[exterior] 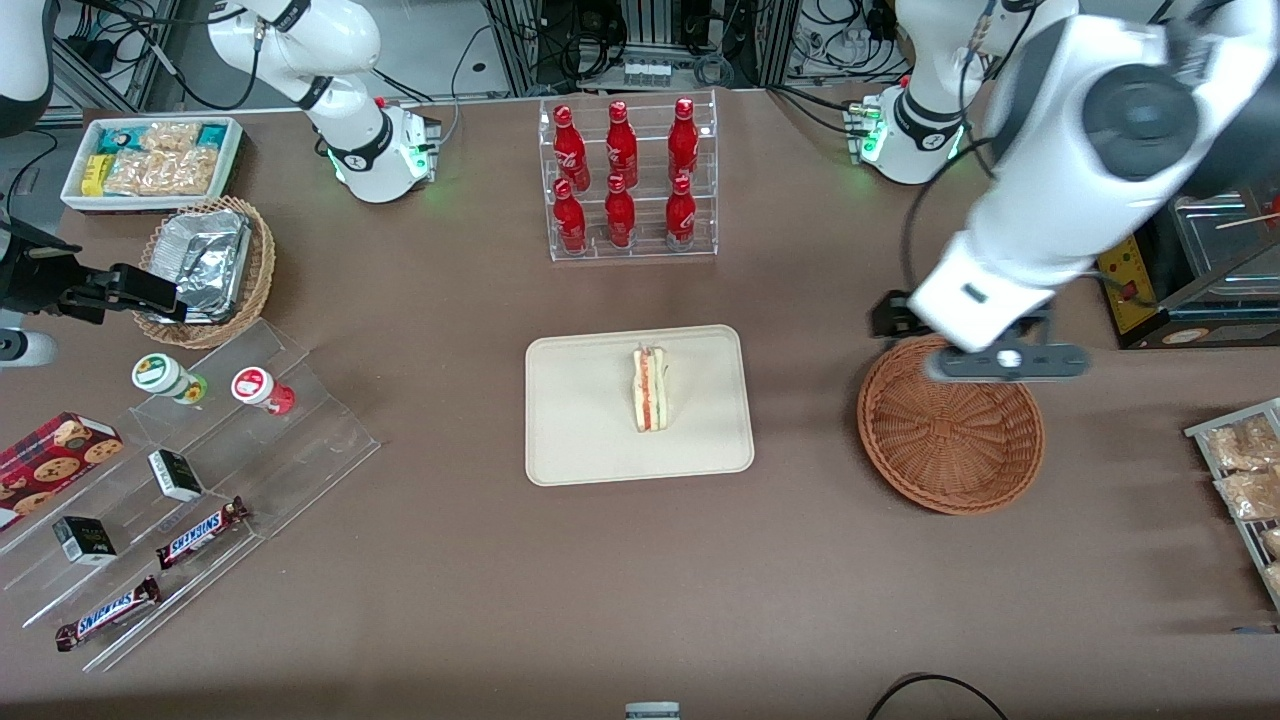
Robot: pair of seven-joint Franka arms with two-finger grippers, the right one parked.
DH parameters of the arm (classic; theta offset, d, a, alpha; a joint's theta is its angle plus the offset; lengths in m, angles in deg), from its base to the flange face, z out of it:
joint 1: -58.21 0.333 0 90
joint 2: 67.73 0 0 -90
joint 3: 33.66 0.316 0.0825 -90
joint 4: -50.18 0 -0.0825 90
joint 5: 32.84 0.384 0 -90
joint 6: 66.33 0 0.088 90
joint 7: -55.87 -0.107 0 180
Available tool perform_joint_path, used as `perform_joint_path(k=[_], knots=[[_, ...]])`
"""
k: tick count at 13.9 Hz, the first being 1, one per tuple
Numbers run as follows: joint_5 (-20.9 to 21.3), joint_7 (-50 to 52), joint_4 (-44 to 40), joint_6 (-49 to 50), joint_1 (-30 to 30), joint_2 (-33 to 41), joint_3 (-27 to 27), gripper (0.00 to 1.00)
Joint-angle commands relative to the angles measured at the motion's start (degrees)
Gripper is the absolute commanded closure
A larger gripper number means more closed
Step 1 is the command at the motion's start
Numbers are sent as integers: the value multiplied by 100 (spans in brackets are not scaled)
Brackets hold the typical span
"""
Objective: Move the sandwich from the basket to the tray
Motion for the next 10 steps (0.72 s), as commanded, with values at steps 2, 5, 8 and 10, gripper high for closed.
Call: perform_joint_path(k=[2, 5, 8, 10], knots=[[31, -699, 686, -73, 584, 608, -75, 0], [303, -770, 731, -83, 812, 644, -66, 0], [313, -1050, 722, -135, 1093, 644, -66, 0], [295, -1392, 731, -135, 1243, 679, -66, 0]])
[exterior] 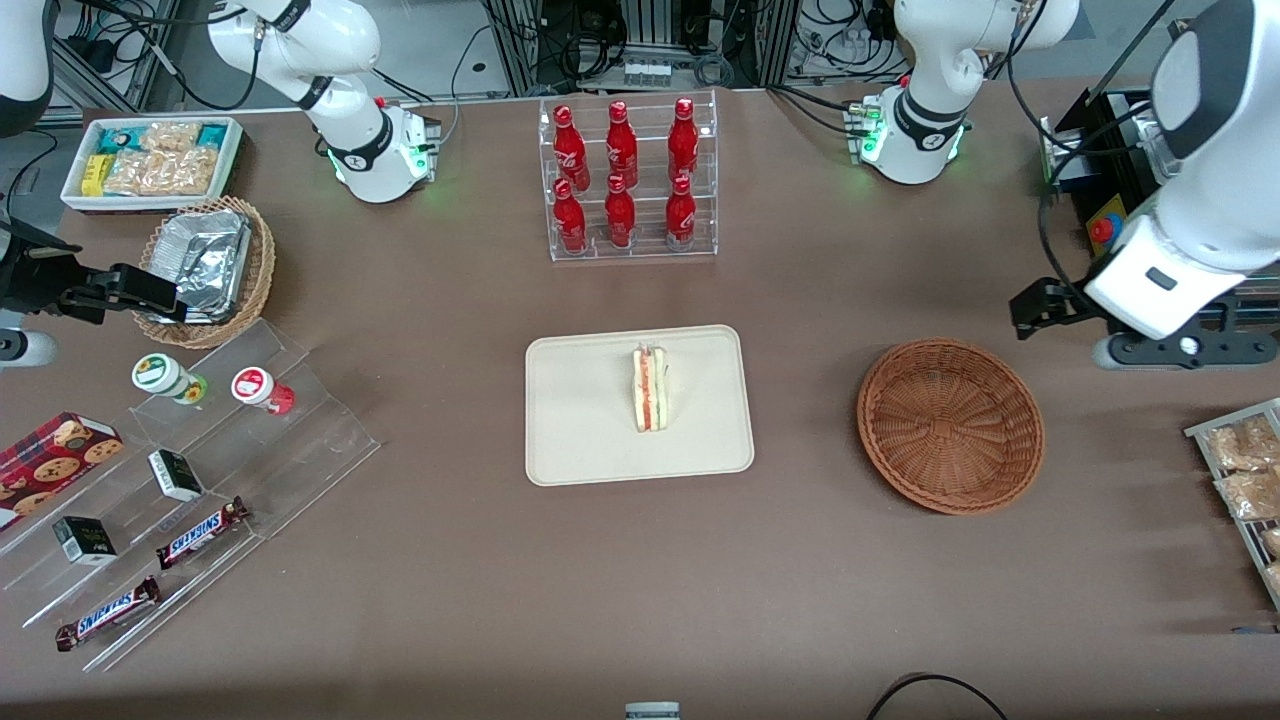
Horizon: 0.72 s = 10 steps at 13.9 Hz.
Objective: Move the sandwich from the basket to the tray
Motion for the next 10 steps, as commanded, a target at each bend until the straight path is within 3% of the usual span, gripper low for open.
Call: perform_joint_path(k=[1, 4, 7, 10], knots=[[20, -422, 165, -93, 291, 183, -78, 0], [-42, -748, 339, -128, 432, 367, -78, 0], [-235, -740, 1384, -830, 476, 1087, -70, 0], [-350, -617, 1071, -709, 503, 931, -79, 0]])
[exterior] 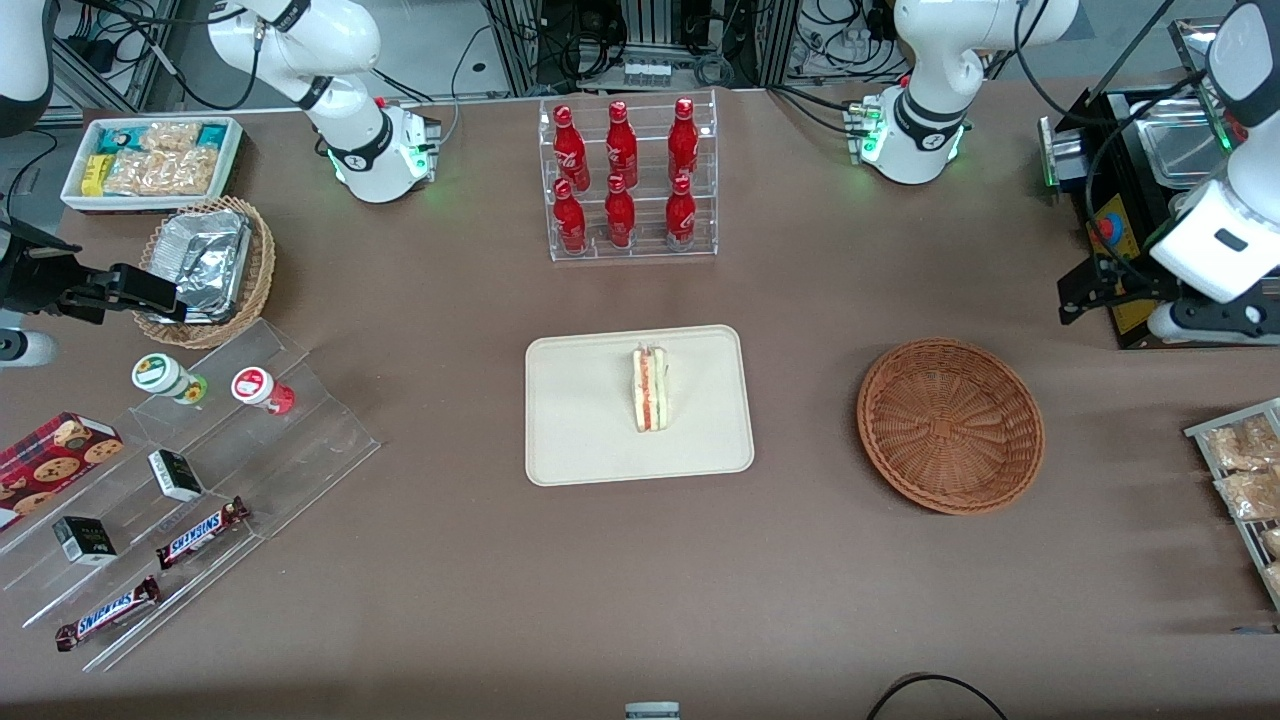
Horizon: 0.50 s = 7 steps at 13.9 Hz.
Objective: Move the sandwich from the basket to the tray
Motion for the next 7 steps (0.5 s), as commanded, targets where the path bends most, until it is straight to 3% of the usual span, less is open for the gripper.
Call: perform_joint_path(k=[1, 7], knots=[[-94, 38, -122, 13, 91, 59, -78, 0], [-147, 56, -870, 1103, 100, -135, -78, 0]])
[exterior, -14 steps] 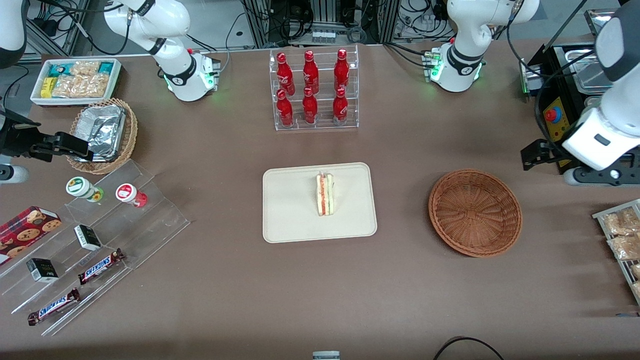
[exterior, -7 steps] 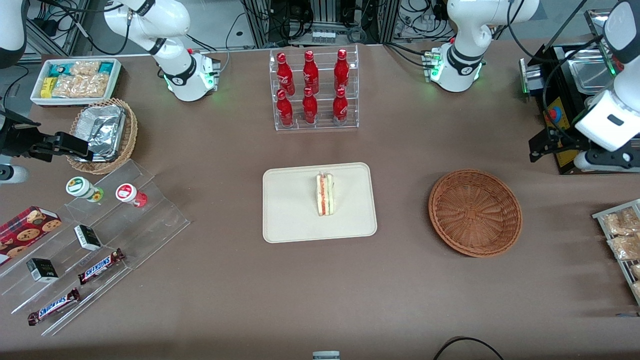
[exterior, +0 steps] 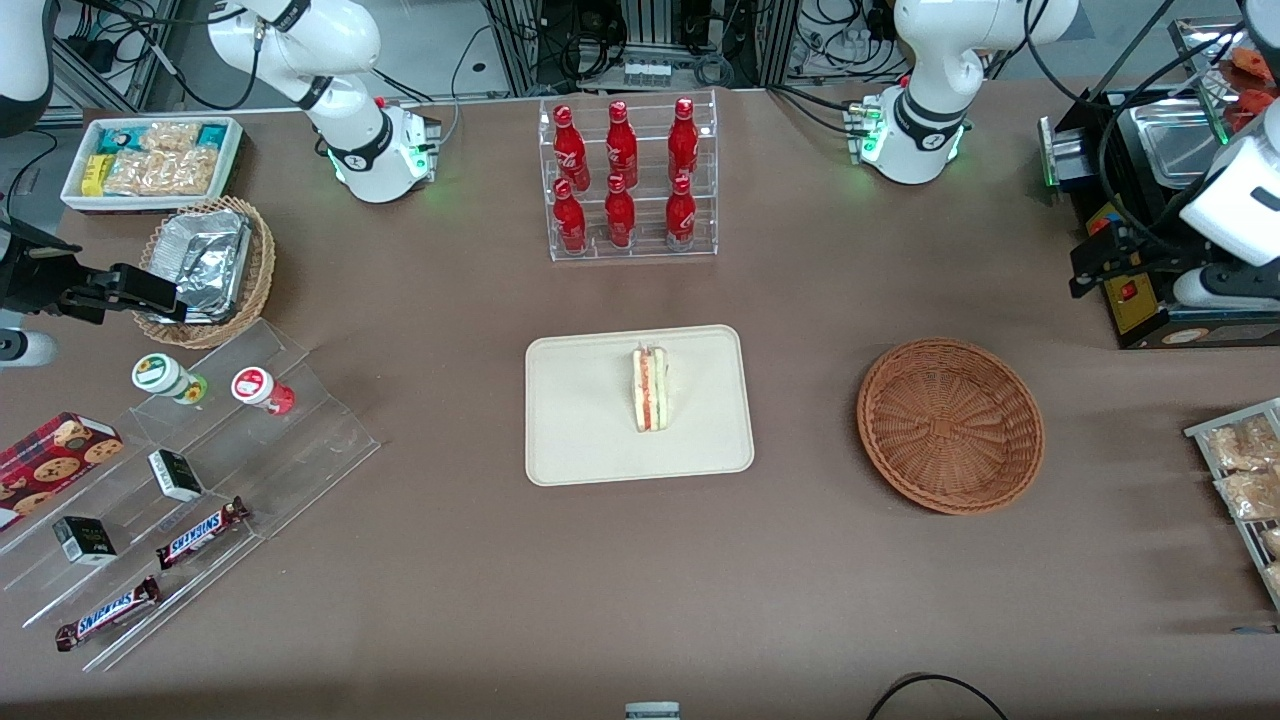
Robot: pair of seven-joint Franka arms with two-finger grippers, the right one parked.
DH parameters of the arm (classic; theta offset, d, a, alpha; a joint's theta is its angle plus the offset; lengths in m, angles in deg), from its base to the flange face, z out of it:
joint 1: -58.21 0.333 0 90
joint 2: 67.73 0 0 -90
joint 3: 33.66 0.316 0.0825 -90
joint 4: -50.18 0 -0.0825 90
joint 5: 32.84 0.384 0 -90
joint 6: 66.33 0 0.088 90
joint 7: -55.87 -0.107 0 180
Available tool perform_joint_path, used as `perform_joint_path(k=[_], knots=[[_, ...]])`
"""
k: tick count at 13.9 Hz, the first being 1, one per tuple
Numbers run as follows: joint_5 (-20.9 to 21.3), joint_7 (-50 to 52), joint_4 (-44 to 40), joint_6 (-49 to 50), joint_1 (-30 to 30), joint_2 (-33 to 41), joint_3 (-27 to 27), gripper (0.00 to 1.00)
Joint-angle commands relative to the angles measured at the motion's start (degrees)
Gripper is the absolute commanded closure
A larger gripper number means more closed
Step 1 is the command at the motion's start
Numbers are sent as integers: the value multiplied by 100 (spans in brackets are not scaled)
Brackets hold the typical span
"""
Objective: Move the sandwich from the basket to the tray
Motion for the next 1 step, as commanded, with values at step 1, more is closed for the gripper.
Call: perform_joint_path(k=[1], knots=[[-41, 1, -264, 257, 94, -126, -65, 0]])
